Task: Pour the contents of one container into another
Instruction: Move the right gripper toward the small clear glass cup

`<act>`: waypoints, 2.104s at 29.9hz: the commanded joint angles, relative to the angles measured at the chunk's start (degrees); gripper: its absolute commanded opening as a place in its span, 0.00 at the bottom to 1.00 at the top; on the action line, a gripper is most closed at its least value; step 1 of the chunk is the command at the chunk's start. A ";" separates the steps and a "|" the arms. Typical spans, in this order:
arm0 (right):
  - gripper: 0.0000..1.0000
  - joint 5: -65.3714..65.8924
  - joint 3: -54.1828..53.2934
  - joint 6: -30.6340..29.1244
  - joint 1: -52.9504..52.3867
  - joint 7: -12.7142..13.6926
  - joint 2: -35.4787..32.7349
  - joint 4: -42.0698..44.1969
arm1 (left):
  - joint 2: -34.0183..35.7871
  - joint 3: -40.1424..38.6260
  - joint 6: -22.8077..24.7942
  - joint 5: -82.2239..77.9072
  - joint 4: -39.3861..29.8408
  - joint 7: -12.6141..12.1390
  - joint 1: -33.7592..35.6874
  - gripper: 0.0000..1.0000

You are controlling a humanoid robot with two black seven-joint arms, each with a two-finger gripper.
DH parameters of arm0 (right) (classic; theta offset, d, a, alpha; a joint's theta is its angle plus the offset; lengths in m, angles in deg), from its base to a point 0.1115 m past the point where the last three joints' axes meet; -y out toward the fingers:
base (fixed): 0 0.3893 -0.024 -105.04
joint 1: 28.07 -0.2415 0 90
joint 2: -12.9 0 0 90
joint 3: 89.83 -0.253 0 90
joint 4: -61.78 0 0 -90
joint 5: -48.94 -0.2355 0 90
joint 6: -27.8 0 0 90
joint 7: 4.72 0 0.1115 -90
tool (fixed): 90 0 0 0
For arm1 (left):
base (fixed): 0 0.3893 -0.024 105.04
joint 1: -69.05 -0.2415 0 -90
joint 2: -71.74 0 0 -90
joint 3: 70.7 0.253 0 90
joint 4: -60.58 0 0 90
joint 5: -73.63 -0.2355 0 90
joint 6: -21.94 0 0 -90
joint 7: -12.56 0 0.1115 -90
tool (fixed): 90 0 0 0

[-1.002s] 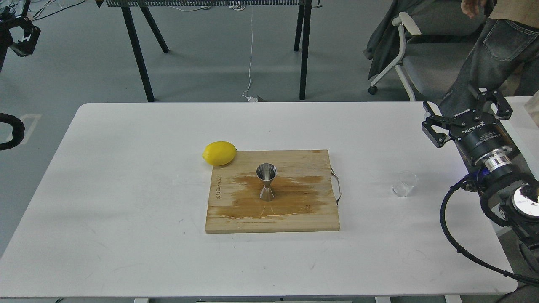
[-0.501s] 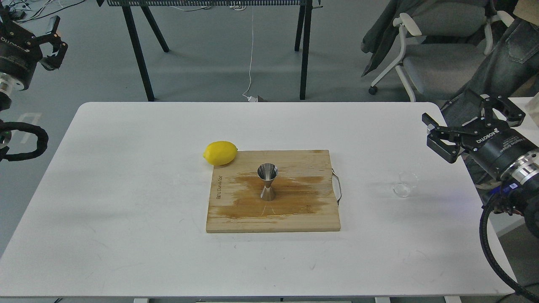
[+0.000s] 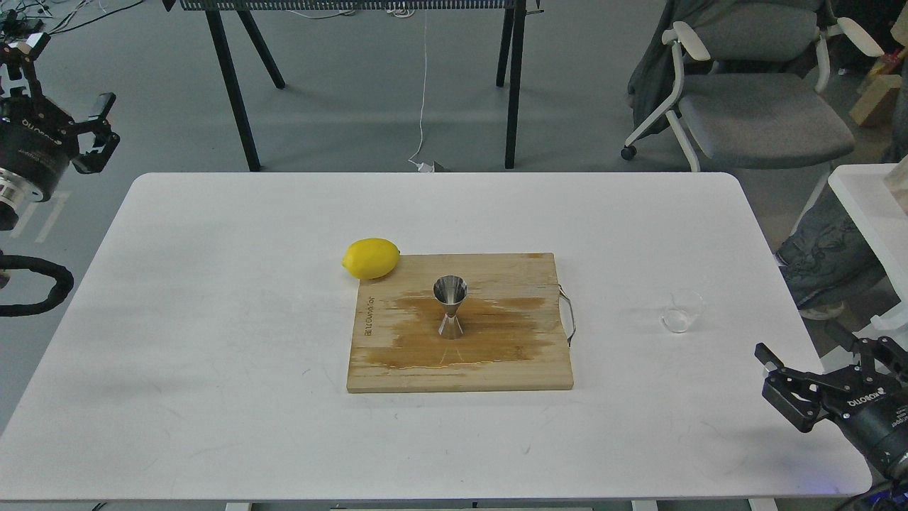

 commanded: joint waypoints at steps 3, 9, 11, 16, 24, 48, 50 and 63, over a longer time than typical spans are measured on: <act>0.99 0.06 0.15 -0.03 -3.34 0.37 6.75 7.86 | -0.34 -0.06 0.00 -0.03 0.00 0.00 -0.53 0.92; 0.99 0.41 0.24 3.88 -8.70 0.37 12.02 9.18 | -0.34 -0.06 0.00 0.05 0.00 0.00 -1.41 0.92; 0.99 1.55 0.33 5.90 -10.37 0.45 13.52 10.67 | -0.34 -0.14 0.00 0.05 0.00 0.00 -1.85 0.92; 0.99 4.28 0.94 10.39 -13.28 0.72 17.57 13.22 | -0.42 -0.06 0.00 0.05 0.00 0.00 -1.94 0.92; 0.99 4.37 4.64 13.90 -18.03 0.72 19.59 16.13 | -0.34 -0.15 0.00 -0.03 0.00 0.00 -2.55 0.92; 0.98 4.81 4.81 28.49 -26.20 0.63 23.64 20.26 | -0.34 -0.15 0.00 0.05 0.00 0.00 -3.43 0.92; 0.98 5.33 4.81 29.63 -26.55 0.63 24.42 20.70 | -0.34 -0.23 0.00 0.05 0.00 0.00 -3.43 0.92; 0.98 6.13 4.81 32.63 -29.98 0.72 26.71 22.98 | -0.42 -0.15 0.00 0.05 0.00 0.00 -3.78 0.92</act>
